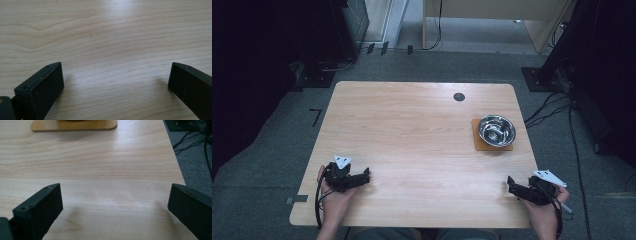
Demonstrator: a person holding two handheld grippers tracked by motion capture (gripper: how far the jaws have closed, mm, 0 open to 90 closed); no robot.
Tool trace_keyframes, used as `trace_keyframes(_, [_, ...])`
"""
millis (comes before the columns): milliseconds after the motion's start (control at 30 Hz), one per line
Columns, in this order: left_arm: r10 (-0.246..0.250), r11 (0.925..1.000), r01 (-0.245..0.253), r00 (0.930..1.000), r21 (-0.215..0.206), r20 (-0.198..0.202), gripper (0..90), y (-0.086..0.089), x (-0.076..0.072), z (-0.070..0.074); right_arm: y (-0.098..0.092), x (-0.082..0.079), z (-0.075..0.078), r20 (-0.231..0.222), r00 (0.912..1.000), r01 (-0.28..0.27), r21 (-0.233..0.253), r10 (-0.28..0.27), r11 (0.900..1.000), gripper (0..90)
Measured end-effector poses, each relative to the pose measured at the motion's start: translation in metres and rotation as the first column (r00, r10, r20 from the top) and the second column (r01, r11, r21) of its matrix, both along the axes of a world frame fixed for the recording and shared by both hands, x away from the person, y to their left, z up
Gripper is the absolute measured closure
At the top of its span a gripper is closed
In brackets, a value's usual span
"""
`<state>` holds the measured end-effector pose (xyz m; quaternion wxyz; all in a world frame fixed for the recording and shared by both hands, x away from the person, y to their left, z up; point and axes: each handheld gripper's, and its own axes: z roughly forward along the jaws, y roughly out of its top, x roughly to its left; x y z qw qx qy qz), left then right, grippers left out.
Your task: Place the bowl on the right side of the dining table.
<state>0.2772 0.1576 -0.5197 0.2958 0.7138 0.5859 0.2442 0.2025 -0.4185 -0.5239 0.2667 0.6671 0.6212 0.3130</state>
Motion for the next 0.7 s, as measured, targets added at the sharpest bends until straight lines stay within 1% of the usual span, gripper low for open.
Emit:
trace_keyframes(133, [0.000, 1.0000, 0.000, 1.0000, 0.000, 0.000, 0.0, 0.0000, 0.0000, 0.0000, -0.0017, -0.0032, -0.0008, -0.026, 0.9996, -0.004, -0.004, 0.004, 1.000, 0.0])
trace_keyframes(367, [0.000, 1.0000, 0.000, 1.0000, 0.000, 0.000, 0.0, 0.0000, 0.0000, 0.0000, -0.0005, -0.0071, -0.0020, -0.057, 0.9983, -0.011, -0.051, 0.008, 0.999, 0.0])
trace_keyframes(433, [0.000, 1.0000, 0.000, 1.0000, 0.000, 0.000, 0.0, -0.0001, 0.0000, 0.0000, -0.0001, -0.0075, -0.0022, -0.057, 0.9983, -0.018, -0.060, 0.015, 0.998, 0.0])
trace_keyframes(700, [0.000, 1.0000, 0.000, 1.0000, -0.001, 0.000, 0.0, -0.0001, -0.0001, -0.0001, -0.0005, -0.0081, -0.0023, -0.060, 0.9981, -0.017, -0.056, 0.014, 0.998, 0.0])
